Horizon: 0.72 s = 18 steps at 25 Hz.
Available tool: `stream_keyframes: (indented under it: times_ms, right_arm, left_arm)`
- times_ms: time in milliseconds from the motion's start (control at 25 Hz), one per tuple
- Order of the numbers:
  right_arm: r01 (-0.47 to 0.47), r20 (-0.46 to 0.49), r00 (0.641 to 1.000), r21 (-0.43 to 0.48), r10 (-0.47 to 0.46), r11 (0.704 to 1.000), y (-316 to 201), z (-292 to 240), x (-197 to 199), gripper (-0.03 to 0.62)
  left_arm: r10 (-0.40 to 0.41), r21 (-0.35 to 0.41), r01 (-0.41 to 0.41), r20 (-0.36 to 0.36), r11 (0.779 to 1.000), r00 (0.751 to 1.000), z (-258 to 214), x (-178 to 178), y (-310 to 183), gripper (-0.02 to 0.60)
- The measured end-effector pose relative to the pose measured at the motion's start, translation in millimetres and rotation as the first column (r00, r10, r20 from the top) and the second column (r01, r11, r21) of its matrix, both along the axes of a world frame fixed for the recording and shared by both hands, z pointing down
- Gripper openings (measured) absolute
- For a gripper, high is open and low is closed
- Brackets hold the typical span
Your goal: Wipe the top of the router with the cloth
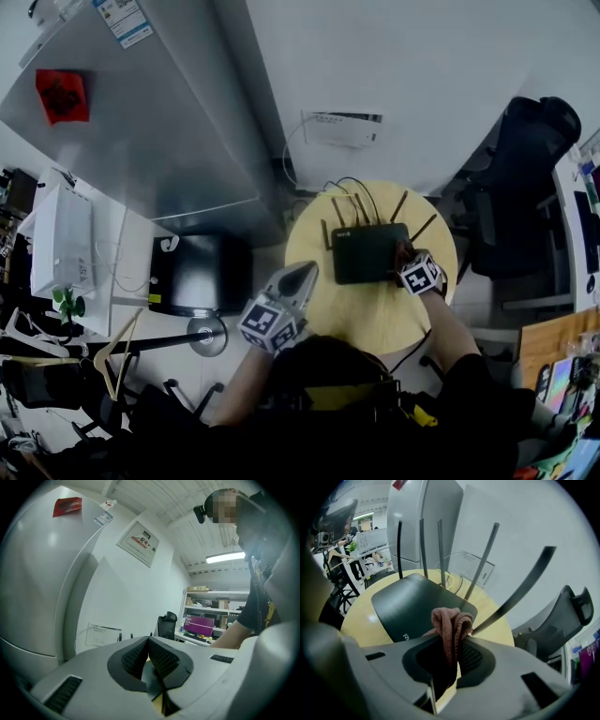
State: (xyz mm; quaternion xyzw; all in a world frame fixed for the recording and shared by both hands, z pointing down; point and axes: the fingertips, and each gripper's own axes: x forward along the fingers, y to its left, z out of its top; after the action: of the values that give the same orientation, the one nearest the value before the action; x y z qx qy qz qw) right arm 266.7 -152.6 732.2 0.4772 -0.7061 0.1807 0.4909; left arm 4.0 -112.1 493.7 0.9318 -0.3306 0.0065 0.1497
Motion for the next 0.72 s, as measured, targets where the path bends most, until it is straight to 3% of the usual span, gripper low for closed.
stream_keyframes:
  times_ms: [320, 440, 560, 720]
  right_arm:
    - [-0.054, -0.038, 0.998, -0.011, 0.053, 0.999, 2.8, 0.2, 28.2, 0.064]
    - [-0.078, -0.148, 0.986, -0.017, 0.075, 0.997, 4.8, -17.3, 48.9, 0.064]
    - [-0.034, -0.257, 0.966, -0.031, 0.025, 0.999, 9.0, -24.9, 62.7, 0.063]
    - [-0.018, -0.130, 0.991, -0.033, 0.014, 0.999, 18.2, -12.7, 64.6, 0.063]
  left_arm:
    - [0.026, -0.003, -0.026, 0.002, 1.000, 1.000, 2.7, 7.9, 1.9, -0.009]
    - [0.041, -0.004, -0.041, 0.006, 0.999, 0.999, 3.7, 12.6, 3.2, -0.009]
    - [0.056, -0.006, -0.056, 0.008, 0.998, 0.998, 3.7, 17.9, 3.8, -0.009]
    - [0.073, -0.010, -0.073, 0.010, 0.997, 0.997, 5.2, 24.1, 4.7, -0.009]
